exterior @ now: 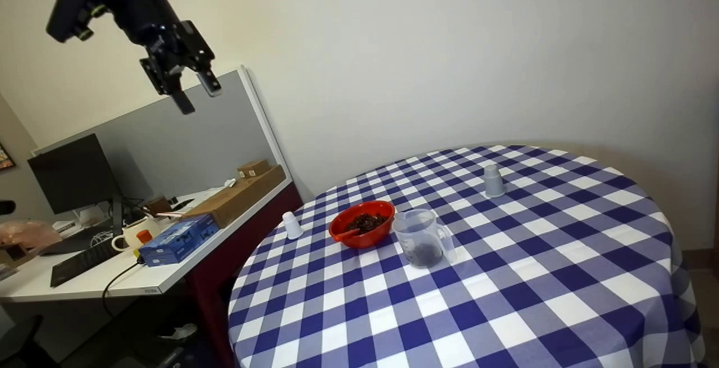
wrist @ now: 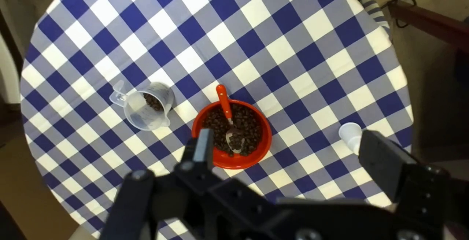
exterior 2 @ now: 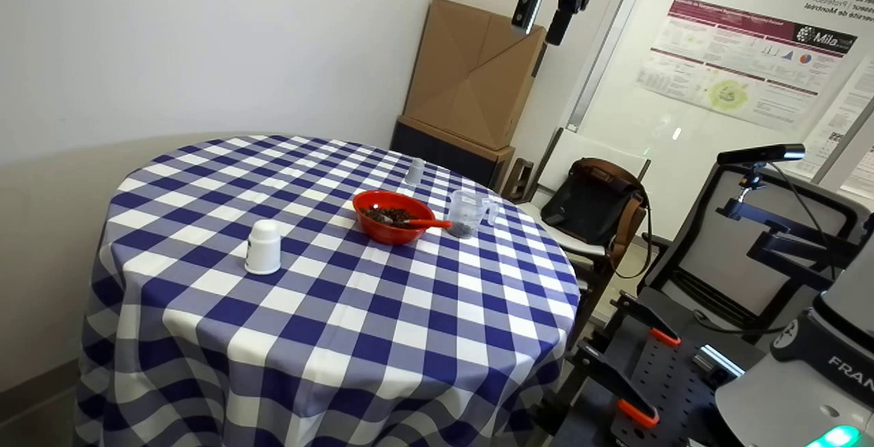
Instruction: Use the spoon to scoop some of the contents in the red bowl and put them in the colourless cup.
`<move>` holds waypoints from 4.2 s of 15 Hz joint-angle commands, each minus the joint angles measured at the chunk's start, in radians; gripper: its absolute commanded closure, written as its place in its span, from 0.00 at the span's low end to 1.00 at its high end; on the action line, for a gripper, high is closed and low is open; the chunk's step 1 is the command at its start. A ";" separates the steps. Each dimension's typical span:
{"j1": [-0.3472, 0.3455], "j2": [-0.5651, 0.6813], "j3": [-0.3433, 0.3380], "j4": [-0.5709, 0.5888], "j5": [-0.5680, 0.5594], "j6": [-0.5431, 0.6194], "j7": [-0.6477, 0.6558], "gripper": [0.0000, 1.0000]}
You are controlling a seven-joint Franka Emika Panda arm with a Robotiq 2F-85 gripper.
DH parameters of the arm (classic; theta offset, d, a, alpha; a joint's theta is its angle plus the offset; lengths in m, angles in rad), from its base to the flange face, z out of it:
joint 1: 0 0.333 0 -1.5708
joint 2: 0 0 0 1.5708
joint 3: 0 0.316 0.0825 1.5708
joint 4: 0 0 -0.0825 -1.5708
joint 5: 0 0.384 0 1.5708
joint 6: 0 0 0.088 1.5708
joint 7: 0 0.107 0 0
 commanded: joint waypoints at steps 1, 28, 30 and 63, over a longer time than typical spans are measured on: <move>-0.022 0.111 -0.021 0.026 -0.057 0.057 0.041 0.00; 0.029 0.818 -0.178 0.339 -0.112 0.216 -0.019 0.00; 0.036 0.842 -0.188 0.342 -0.118 0.215 -0.022 0.00; 0.044 1.055 -0.214 0.496 -0.107 0.147 -0.092 0.69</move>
